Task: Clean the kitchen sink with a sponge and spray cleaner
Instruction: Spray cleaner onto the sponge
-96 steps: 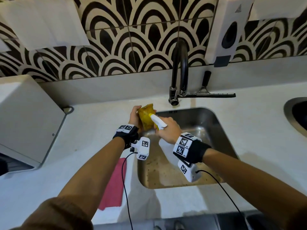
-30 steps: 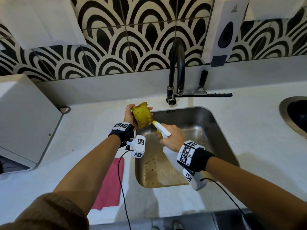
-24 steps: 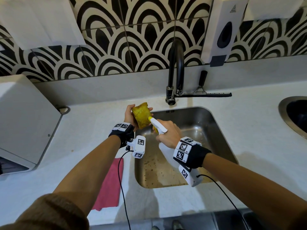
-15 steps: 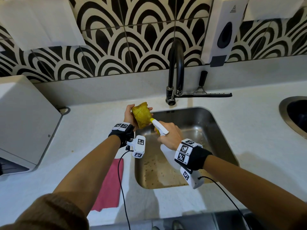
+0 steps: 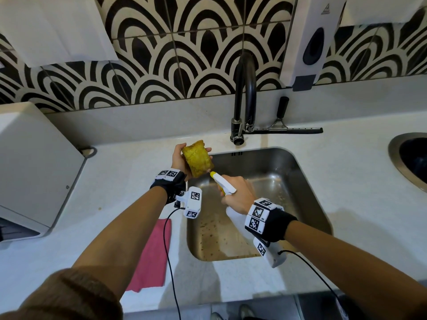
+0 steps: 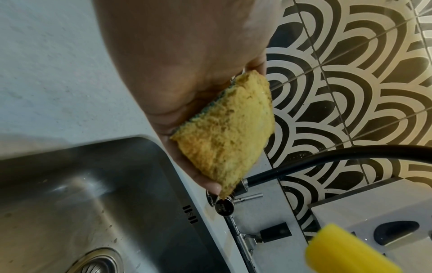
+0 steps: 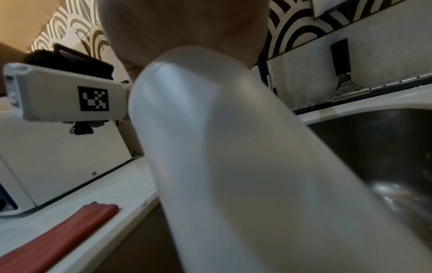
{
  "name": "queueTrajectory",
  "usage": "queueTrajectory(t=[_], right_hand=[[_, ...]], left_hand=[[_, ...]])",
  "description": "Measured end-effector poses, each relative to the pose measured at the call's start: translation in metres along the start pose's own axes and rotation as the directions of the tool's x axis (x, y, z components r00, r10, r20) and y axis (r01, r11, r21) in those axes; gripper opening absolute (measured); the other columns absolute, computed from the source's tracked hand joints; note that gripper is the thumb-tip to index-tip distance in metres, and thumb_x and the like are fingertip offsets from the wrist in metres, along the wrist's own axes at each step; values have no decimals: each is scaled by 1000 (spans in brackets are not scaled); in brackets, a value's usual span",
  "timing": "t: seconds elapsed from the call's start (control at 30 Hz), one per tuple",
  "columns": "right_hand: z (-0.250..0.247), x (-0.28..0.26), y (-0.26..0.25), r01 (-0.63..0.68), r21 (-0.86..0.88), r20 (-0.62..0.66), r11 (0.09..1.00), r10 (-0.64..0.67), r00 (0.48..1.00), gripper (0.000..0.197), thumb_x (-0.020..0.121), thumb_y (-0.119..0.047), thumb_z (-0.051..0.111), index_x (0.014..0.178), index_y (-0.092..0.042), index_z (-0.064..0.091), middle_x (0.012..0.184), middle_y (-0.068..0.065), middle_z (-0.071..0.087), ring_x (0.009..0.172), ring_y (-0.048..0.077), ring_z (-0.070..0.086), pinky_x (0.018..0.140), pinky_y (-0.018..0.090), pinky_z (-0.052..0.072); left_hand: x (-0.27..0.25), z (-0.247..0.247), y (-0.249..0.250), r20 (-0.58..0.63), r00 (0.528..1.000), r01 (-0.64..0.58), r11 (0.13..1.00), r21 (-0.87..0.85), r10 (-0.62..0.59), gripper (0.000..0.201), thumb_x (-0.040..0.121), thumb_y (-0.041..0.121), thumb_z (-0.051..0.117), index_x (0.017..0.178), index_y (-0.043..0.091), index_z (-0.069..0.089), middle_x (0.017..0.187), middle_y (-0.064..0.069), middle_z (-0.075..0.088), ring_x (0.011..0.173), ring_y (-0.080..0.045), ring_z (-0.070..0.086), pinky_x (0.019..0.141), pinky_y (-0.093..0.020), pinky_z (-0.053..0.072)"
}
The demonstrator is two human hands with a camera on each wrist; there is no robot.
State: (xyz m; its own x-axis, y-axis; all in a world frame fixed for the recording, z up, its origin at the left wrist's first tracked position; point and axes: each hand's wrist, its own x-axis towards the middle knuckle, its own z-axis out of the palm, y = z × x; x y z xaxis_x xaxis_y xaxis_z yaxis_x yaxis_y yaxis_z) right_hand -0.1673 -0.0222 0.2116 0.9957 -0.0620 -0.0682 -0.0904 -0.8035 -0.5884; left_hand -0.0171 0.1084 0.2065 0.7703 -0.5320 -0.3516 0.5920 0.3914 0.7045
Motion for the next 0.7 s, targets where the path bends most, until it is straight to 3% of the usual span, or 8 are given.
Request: queueTrajectory(t=[0.17, 0.37, 0.57, 0.7], right_hand=[[0, -3, -4, 53, -8, 20, 999, -52, 998, 19, 67, -10, 62, 83, -16, 53, 80, 9, 65, 71, 35, 58, 61, 34, 45], [-2, -5, -14, 65, 0, 33, 998, -65, 997, 15, 72, -8, 59, 84, -14, 52, 81, 13, 63, 73, 38, 57, 63, 36, 47], [-9, -1, -18, 70, -7, -13, 998, -70, 997, 19, 74, -8, 61, 88, -17, 52, 85, 11, 64, 74, 35, 57, 60, 27, 35], [-11, 5, -19, 37, -2, -28, 999, -37, 999, 21, 72, -10, 62, 84, -20, 49, 80, 7, 61, 72, 34, 55, 62, 27, 36]], left_hand=[[-2, -2, -1, 2, 1000, 13, 1000, 4, -13, 53, 90, 47, 23, 107, 14, 60, 94, -9, 74, 87, -29, 64, 86, -43, 45], [-4, -1, -2, -7, 1000, 24, 1000, 0, -24, 54, 89, 49, 24, 109, 14, 60, 96, -9, 74, 93, -31, 61, 88, -45, 44], [-6, -2, -3, -6, 1000, 1, 1000, -20, -1, 53, 91, 46, 24, 107, 10, 60, 93, -12, 73, 77, -30, 71, 87, -41, 45], [-6, -4, -3, -8, 1000, 2, 1000, -16, -2, 53, 91, 47, 24, 105, 11, 60, 92, -11, 74, 77, -29, 69, 85, -39, 47]])
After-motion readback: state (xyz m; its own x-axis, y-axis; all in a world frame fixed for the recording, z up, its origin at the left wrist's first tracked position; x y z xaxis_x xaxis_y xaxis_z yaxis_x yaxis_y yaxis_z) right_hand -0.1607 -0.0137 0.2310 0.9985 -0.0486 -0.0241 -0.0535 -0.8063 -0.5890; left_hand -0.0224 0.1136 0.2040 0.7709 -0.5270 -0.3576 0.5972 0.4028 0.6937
